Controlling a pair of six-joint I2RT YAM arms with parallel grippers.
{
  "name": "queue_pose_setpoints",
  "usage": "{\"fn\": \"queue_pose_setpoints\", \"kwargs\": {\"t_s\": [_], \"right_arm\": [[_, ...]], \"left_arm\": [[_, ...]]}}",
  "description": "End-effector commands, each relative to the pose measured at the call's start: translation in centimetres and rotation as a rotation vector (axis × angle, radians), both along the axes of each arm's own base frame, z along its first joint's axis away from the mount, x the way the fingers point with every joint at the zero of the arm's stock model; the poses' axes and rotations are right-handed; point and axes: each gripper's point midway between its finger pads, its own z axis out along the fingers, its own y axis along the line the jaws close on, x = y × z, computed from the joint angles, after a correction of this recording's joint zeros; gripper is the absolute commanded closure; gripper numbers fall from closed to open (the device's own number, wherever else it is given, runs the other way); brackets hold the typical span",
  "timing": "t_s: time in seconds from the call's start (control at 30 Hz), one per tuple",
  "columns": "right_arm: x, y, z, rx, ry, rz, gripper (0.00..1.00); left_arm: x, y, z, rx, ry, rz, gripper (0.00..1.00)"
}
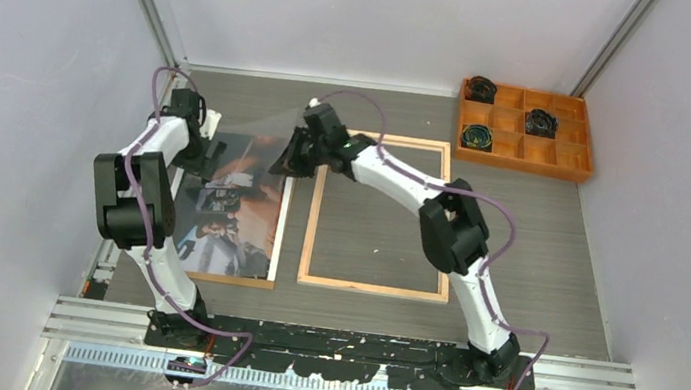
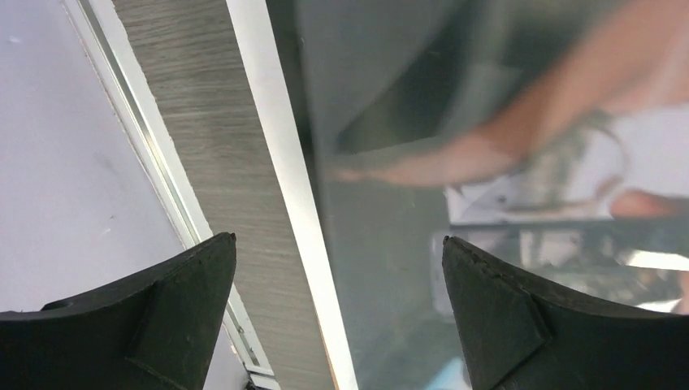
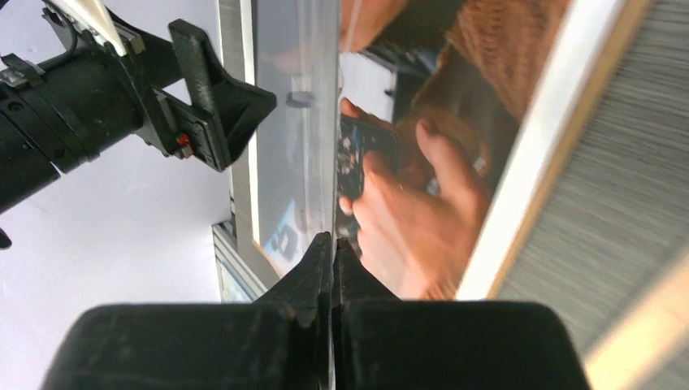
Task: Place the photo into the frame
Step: Pick up the photo frame item at the center of the board, then place the photo frame item in the photo frame.
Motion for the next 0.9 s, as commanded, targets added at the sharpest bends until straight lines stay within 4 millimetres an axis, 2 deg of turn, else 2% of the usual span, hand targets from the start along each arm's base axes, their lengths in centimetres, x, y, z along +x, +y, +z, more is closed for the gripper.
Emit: {"fn": "queue_pose_setpoints", "kwargs": {"t_s": [0.0, 0.07, 0.13, 0.2, 0.3, 0.37, 0.43, 0.57, 0.8, 0.87], "right_arm": [[0.1, -6.7, 11.7, 0.07, -0.121, 0.067, 0.99], [0.1, -11.4, 11.1, -0.009, -0.088, 0.052, 0.99], [-1.3, -15.1, 9.9, -0.058, -0.028, 0.064, 0.99], [-2.9, -18.8, 8.8, -0.098, 0.0, 0.083, 0.99], [-4.4, -24.5, 6.7, -0.219, 0.022, 0.012, 0.99], [-5.2, -27.4, 5.4, -0.287, 0.051, -0.036, 0.98], [-6.0, -29.6, 4.6, -0.349, 0.06, -0.063, 0.98], [-6.6, -32.1, 3.6, -0.46, 0.078, -0.073, 0.92], [-6.7, -34.5, 4.1, -0.54, 0.061, -0.144, 0.91], [-7.1, -36.1, 4.2, -0.586, 0.062, -0.201, 0.92]], "left_arm": [[-0.4, -3.2, 6.7, -0.11, -0.07, -0.073, 0.0], [-0.1, -4.9, 8.1, -0.114, -0.087, -0.116, 0.0], [0.1, -6.3, 8.5, -0.109, -0.087, -0.148, 0.0], [0.5, -7.9, 8.5, -0.1, -0.085, -0.181, 0.0], [1.1, -11.1, 7.9, -0.088, -0.07, -0.243, 0.0], [1.3, -12.7, 7.4, -0.083, -0.057, -0.274, 0.0], [1.4, -14.4, 7.0, -0.079, -0.047, -0.308, 0.0], [1.5, -17.8, 6.3, -0.086, -0.032, -0.368, 0.0], [2.0, -23.2, 5.9, -0.237, -0.019, -0.397, 0.0], [2.6, -24.9, 5.8, -0.277, -0.004, -0.39, 0.02]]}}
